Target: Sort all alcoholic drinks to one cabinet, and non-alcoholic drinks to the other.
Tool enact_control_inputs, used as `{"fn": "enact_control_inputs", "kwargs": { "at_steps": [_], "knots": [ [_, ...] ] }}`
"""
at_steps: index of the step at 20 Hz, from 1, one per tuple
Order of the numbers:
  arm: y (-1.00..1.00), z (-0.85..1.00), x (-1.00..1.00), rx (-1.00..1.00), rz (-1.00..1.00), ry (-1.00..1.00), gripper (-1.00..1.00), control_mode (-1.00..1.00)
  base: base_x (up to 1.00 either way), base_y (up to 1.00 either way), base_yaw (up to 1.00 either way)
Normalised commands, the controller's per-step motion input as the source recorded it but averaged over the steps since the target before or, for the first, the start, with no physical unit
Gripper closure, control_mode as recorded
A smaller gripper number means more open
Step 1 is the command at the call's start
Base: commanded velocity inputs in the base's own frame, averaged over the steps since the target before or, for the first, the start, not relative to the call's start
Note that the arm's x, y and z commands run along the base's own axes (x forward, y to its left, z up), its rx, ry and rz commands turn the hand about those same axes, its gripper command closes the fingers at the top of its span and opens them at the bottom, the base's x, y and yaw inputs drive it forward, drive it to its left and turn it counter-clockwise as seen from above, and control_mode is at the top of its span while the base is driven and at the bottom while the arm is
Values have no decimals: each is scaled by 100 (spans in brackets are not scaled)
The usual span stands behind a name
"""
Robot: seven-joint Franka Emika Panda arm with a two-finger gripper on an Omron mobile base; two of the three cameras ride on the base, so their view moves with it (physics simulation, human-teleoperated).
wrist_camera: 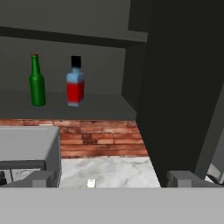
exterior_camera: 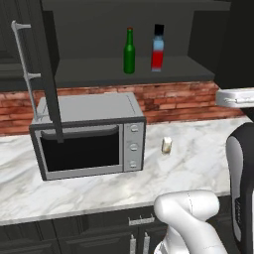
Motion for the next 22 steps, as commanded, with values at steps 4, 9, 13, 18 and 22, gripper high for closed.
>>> {"fn": "enact_control_inputs", "kwargs": {
  "at_steps": [4,9,13,18,22],
  "knots": [
    [0,0,0,0,0,0,-100,100,0,0,0],
    [0,-1,0,0,0,1,-100,-100,0,0,0],
    [0,-13,-2,1,1,4,-100,-100,0,0,0],
    [0,-17,0,0,4,7,-100,-100,0,0,0],
    [3,-14,0,0,3,8,-100,-100,0,0,0]
  ]
}}
